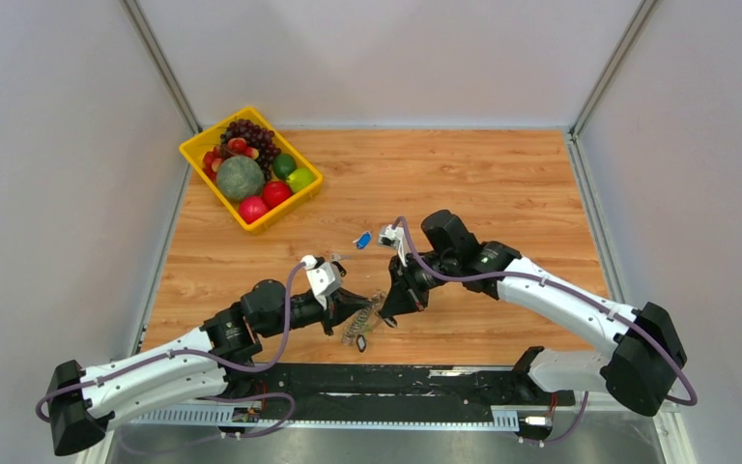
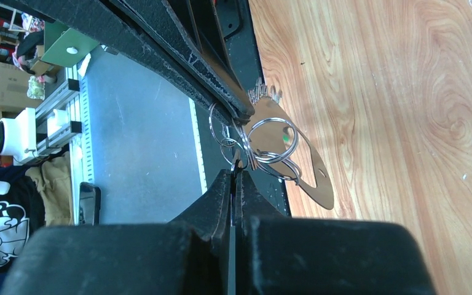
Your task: Remove the keys from the keyring
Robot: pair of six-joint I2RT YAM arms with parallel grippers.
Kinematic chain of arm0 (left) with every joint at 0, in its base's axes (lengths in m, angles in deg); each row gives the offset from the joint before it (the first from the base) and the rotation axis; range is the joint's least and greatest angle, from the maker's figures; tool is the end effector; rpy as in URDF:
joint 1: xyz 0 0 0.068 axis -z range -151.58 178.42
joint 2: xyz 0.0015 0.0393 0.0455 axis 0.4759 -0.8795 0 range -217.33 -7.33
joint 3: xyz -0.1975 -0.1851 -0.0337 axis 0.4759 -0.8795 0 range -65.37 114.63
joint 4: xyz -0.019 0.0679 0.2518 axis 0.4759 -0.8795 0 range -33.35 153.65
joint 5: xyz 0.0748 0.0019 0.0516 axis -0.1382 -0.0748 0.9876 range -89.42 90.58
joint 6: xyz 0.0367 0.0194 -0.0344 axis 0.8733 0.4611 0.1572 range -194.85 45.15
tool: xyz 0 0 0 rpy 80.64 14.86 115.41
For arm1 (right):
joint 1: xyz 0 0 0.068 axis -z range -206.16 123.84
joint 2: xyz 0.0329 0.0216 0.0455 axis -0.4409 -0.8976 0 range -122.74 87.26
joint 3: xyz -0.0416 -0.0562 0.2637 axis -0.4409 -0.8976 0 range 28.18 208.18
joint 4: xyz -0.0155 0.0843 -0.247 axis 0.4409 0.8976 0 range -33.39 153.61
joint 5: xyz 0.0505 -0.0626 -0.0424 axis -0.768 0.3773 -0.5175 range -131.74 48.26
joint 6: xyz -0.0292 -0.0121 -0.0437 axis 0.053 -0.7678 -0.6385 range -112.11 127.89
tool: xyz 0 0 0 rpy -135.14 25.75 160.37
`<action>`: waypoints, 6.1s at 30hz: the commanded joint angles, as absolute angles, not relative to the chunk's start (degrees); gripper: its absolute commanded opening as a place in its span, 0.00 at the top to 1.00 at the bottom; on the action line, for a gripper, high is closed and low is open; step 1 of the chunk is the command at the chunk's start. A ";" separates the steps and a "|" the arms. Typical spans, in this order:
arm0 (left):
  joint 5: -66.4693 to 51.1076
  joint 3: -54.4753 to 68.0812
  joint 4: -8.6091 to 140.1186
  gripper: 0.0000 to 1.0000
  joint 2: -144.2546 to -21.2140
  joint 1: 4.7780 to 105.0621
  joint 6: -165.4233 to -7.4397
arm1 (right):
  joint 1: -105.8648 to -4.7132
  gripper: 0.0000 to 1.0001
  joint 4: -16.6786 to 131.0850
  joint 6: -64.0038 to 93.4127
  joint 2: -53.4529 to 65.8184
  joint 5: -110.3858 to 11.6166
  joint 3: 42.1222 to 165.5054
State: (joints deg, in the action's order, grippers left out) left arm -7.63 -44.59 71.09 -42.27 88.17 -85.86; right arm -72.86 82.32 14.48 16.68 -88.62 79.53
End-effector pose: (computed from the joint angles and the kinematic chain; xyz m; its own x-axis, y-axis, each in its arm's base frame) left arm 0.0783 -0.1446 0.2501 -0.2347 0.0275 -0.9717 0.8981 0.3885 -0.2060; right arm 0.1546 0.2020 0.2689 -0.5791 -0.5000 -0.6440 -0.7905 0.1512 0.5935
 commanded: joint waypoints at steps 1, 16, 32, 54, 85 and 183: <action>-2.22 -41.69 76.27 1.00 -40.42 87.57 -86.85 | -73.77 1.00 84.91 14.95 16.23 -88.96 78.45; -2.90 -44.42 79.69 1.00 -37.71 87.58 -87.03 | -74.47 1.00 82.46 15.01 18.57 -91.15 78.86; -11.29 -39.92 72.88 1.00 -46.82 87.58 -82.79 | -74.44 1.00 82.00 15.19 24.53 -91.07 80.65; 5.47 -39.22 73.83 1.00 -45.19 87.61 -92.23 | -79.18 1.00 78.38 18.46 21.27 -91.53 75.09; 7.71 -45.49 81.73 1.00 -35.35 87.57 -94.50 | -79.86 1.00 64.52 27.38 17.17 -91.00 68.33; 2.15 -40.20 76.59 1.00 -44.08 87.14 -100.36 | -77.66 0.61 68.96 18.54 36.62 -68.38 76.43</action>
